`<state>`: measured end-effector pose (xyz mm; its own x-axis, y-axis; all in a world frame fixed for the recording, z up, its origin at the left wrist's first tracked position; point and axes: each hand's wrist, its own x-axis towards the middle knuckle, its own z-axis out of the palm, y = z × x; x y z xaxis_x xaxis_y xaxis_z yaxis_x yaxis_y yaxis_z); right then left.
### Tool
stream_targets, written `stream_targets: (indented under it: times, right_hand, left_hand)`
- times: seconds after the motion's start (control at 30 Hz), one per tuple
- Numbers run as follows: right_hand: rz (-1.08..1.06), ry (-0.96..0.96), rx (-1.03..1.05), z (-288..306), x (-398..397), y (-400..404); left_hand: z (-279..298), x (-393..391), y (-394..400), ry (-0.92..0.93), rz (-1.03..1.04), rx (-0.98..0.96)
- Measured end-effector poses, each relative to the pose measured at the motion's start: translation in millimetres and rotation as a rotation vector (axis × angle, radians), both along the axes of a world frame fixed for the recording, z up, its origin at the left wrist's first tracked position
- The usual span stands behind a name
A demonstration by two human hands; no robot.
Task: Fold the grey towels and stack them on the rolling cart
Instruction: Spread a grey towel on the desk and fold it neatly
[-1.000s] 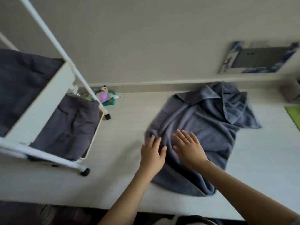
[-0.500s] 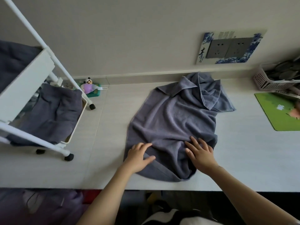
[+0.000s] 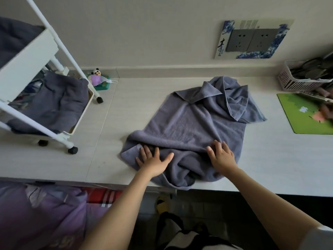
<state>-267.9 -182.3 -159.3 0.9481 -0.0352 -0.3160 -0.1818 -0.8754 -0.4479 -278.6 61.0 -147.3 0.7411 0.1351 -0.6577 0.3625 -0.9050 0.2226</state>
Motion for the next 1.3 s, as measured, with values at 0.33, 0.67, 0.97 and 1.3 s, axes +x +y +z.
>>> stream_targets:
  times: [0.33, 0.67, 0.97, 1.3]
  right_hand:
    - [0.083, -0.248, -0.376, 11.8, 20.0, 70.5]
    - [0.121, 0.032, -0.25, -34.3, 130.4, 115.4]
    - [-0.292, 0.235, -0.372, -24.1, 139.0, 104.1]
    - [-0.263, 0.097, -0.378, -38.3, 82.2, 128.8]
  left_hand:
    - [-21.6, 66.7, 86.7, -0.214, -0.202, -0.004]
    - [-41.7, 110.8, 155.8, -0.454, -0.642, 0.064]
    - [-40.7, 182.1, 168.2, -0.448, -0.841, 0.053]
    - [-52.2, 138.7, 147.9, -0.51, -0.498, 0.146]
